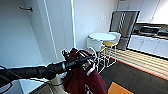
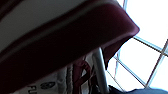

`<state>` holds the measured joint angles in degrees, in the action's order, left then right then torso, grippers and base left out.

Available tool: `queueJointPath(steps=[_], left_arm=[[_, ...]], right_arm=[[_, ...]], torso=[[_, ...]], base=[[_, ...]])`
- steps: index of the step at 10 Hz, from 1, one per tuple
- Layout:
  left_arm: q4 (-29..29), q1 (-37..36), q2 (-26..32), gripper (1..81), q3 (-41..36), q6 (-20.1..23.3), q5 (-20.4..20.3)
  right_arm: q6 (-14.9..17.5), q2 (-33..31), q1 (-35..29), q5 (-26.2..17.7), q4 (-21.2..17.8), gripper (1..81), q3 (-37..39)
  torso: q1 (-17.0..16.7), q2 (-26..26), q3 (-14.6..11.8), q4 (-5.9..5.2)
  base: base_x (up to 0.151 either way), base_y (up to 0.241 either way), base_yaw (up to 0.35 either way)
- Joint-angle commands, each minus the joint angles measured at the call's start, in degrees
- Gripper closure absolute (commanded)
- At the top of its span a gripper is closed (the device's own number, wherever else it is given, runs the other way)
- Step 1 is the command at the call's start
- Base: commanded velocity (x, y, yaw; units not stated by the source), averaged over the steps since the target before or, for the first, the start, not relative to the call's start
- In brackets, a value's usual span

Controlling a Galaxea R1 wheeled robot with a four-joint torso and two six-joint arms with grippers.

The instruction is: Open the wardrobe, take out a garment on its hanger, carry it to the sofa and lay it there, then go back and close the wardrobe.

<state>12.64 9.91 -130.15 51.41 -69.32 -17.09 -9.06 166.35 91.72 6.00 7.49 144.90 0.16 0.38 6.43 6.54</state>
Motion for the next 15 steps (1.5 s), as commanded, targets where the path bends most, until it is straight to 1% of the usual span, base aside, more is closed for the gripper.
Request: queueJointPath(steps=[1,15], left_arm=[[2.91,-10.39,0.06,81.1,-1.75,1.46,-4.79],[3.0,-10.57,-2.05,81.1,-1.4,1.46,-4.27]], right_arm=[[-0.08,-0.47,-1.49,-3.45,-0.28,1.0,-0.06],[-0.08,-0.21,-1.76,-3.45,-0.01,1.0,-0.06]], torso=[[0.0,0.0,0.0,0.0],[0.0,0.0,0.0,0.0]], base=[[0.0,0.0,-0.238],[0.0,0.0,-0.239]])
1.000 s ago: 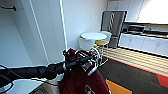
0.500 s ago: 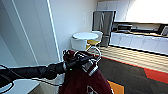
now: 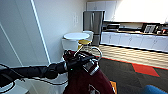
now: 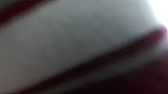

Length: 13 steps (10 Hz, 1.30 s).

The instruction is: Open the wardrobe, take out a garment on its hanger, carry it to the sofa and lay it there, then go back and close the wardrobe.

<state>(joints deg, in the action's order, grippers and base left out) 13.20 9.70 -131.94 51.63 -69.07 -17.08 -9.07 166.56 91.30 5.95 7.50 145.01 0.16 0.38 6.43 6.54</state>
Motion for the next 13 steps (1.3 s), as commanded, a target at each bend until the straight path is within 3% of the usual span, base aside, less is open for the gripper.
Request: queueJointPath(steps=[1,13], left_arm=[[2.44,-10.36,-0.52,81.1,-1.62,1.22,-4.28],[2.62,-10.44,-0.52,81.1,-1.53,1.13,-4.19]], right_arm=[[-0.07,-0.41,-1.33,-3.4,-0.03,1.0,-0.17],[-0.07,0.03,-1.33,-3.4,0.24,1.0,-0.17]], torso=[[0.0,0.0,0.0,0.0],[0.0,0.0,0.0,0.0]], base=[[0.0,0.0,-0.24],[0.0,0.0,-0.24]])
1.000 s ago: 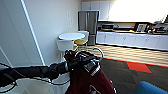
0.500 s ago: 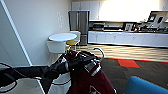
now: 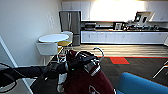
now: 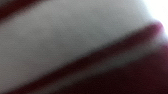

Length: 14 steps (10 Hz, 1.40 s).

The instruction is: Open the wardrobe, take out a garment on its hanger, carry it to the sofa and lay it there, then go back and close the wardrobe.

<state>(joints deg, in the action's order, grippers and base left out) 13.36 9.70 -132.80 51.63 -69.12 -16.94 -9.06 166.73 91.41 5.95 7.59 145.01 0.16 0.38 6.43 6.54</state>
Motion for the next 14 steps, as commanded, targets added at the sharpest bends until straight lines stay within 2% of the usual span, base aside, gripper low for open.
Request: queueJointPath(steps=[1,3,14], left_arm=[[2.46,-10.36,0.25,81.1,-1.53,1.18,-4.24],[2.46,-10.36,-0.01,81.1,-1.53,1.27,-3.09],[2.37,-10.44,0.25,81.1,-1.62,1.27,-3.01]], right_arm=[[-0.08,-0.06,-1.52,-3.4,0.14,1.0,-0.09],[0.0,-0.06,-1.44,-3.4,0.14,1.0,-0.17],[0.0,0.47,-1.62,-3.4,0.23,1.0,-0.17]], torso=[[0.0,0.0,0.0,0.0],[0.0,0.0,0.0,0.0],[0.0,0.0,0.0,0.0]], base=[[0.0,0.0,-0.242],[0.0,0.0,-0.244],[0.0,0.0,-0.247]])
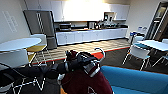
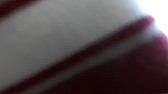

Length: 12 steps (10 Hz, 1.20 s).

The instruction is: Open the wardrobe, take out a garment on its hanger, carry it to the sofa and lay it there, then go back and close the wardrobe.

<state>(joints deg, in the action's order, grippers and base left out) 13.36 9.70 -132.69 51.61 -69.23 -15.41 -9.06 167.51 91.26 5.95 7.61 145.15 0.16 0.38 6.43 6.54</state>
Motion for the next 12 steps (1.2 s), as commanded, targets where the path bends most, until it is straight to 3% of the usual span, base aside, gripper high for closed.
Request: queueJointPath(steps=[1,12], left_arm=[[2.37,-10.36,0.06,81.1,-1.6,1.38,-4.54],[3.07,-10.36,0.23,81.1,-1.78,1.38,-3.84]], right_arm=[[0.0,-0.31,-1.47,-3.4,0.22,1.0,-0.23],[0.18,0.31,-1.29,-3.4,0.39,1.0,-0.32]], torso=[[0.0,0.0,0.0,0.0],[0.0,0.0,0.0,0.0]], base=[[0.0,0.0,-0.254],[0.0,0.0,-0.261]])
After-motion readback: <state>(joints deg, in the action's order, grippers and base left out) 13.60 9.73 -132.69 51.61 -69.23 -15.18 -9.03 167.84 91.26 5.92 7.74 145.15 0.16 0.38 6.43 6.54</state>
